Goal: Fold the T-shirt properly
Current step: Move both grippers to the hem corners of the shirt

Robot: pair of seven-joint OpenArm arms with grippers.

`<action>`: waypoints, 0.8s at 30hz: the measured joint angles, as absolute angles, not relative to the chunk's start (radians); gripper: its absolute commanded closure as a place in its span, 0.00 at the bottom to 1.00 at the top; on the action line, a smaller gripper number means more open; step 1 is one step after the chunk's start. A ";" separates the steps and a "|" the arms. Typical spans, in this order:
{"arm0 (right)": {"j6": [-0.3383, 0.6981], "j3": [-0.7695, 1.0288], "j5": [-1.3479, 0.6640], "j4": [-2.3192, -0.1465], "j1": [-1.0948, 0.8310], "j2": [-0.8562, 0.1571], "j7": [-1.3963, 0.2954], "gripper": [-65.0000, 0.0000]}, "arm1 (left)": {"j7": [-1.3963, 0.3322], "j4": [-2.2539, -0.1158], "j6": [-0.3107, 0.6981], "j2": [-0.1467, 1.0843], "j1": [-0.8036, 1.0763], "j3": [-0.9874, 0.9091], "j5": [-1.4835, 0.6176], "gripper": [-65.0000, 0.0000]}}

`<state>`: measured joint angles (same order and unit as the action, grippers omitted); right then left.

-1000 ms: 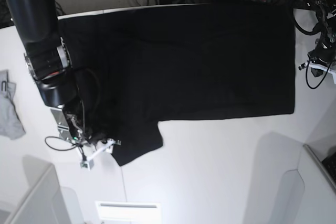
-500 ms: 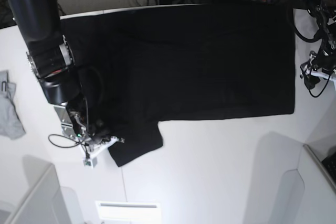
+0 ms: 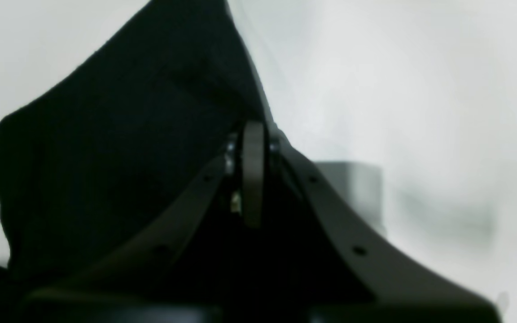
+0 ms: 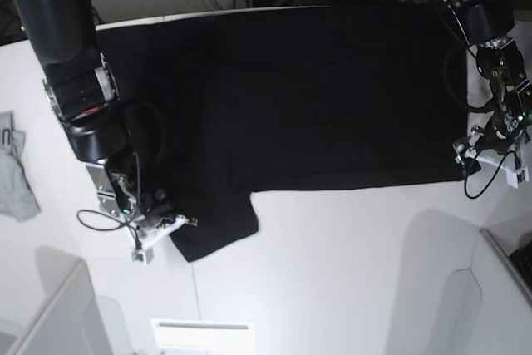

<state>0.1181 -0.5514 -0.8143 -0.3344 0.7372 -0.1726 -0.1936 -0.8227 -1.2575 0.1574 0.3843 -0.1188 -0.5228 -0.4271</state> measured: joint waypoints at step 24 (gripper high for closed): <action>0.122 -0.551 -0.816 -0.334 0.737 -0.173 -0.194 1.00 | -0.693 -0.912 0.158 0.394 -0.333 -0.348 -0.363 0.26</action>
<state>0.1219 -0.5514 -0.8162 -0.3344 0.7368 -0.1730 -0.1940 -0.6930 -0.9123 0.1577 0.3939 -0.3328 -0.3481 -0.3630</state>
